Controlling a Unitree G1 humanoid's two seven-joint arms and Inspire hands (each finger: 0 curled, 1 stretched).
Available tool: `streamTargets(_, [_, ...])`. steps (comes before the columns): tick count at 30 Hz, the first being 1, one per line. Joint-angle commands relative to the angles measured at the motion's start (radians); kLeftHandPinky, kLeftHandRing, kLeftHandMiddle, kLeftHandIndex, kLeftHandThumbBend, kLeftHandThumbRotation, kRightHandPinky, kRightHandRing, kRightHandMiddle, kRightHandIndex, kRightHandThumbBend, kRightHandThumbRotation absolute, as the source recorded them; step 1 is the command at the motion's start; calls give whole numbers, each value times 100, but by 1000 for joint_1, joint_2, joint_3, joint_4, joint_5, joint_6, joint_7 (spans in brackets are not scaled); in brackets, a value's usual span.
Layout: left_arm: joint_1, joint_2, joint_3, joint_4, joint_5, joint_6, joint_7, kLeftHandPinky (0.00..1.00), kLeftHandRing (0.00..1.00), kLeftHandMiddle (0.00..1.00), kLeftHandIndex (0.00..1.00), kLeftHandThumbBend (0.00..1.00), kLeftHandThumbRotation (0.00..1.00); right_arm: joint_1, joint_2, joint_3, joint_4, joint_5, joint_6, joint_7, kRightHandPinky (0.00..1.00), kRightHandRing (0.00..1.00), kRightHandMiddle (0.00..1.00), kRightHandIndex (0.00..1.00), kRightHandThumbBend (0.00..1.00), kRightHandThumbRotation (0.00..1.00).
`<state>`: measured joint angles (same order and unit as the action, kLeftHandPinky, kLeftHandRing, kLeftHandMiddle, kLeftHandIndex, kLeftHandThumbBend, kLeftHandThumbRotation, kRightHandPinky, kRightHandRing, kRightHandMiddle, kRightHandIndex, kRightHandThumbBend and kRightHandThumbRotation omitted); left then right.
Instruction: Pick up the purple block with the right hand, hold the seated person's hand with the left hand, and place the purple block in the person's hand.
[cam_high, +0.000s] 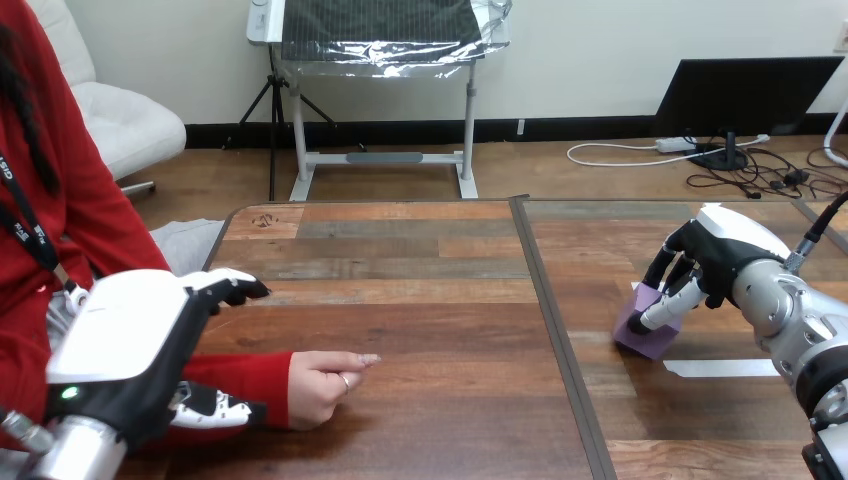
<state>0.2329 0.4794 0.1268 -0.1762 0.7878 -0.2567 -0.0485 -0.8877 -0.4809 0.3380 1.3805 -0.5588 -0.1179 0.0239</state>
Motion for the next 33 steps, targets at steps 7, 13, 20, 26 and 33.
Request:
streamTargets(7, [-115, 43, -69, 43, 27, 75, -55, 68, 72, 74, 73, 100, 5, -46, -19, -17, -37, 22, -26, -9, 45, 49, 54, 53, 80, 0])
streamTargets(13, [-137, 57, -98, 60, 45, 103, -67, 69, 72, 74, 73, 100, 7, -46, -19, -17, -36, 23, -29, -8, 45, 49, 53, 53, 80, 0])
streamTargets(20, [-155, 63, -118, 68, 51, 138, -90, 70, 74, 75, 74, 100, 9, -46, -19, -14, -38, 20, -32, -9, 45, 48, 53, 53, 80, 0])
streamTargets(26, [-162, 70, -126, 74, 46, 142, -80, 71, 74, 76, 75, 100, 10, -48, -21, -7, -38, 13, -31, -8, 45, 49, 53, 53, 79, 0])
streamTargets(33, [-163, 73, -129, 65, 42, 156, -86, 71, 75, 76, 75, 100, 11, -45, -22, -9, -37, 14, -31, -7, 46, 49, 53, 53, 79, 0])
